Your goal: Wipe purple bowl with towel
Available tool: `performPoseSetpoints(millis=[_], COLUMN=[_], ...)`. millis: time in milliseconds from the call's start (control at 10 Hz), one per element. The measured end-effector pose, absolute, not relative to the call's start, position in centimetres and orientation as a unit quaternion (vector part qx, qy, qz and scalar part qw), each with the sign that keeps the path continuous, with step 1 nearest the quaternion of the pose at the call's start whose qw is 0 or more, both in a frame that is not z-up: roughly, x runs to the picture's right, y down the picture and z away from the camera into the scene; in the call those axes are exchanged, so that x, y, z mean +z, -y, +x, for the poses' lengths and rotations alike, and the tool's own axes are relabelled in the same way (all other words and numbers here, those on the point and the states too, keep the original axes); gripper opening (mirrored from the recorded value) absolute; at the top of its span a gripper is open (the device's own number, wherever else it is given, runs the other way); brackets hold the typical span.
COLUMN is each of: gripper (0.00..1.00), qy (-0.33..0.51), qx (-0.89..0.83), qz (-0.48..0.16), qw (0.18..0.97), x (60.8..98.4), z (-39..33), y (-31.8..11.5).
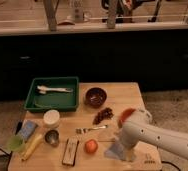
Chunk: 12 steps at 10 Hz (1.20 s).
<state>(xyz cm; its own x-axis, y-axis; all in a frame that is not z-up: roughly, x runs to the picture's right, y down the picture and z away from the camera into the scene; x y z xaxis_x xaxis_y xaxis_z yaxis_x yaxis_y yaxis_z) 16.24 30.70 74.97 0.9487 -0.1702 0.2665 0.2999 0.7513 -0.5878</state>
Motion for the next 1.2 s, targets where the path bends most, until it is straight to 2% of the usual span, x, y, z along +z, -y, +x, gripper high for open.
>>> performPoseSetpoints(millis=[800, 1000, 1200], gripper=[0.78, 0.62, 0.41], qy=[0.110, 0.111, 0.112], qx=[-0.125, -0.123, -0.125], qz=[-0.353, -0.354, -0.350], qw=[0.921, 0.920, 0.922], x=[78.0, 78.1, 78.0], z=[15.9, 15.9, 15.8], y=[-32.6, -32.7, -32.2])
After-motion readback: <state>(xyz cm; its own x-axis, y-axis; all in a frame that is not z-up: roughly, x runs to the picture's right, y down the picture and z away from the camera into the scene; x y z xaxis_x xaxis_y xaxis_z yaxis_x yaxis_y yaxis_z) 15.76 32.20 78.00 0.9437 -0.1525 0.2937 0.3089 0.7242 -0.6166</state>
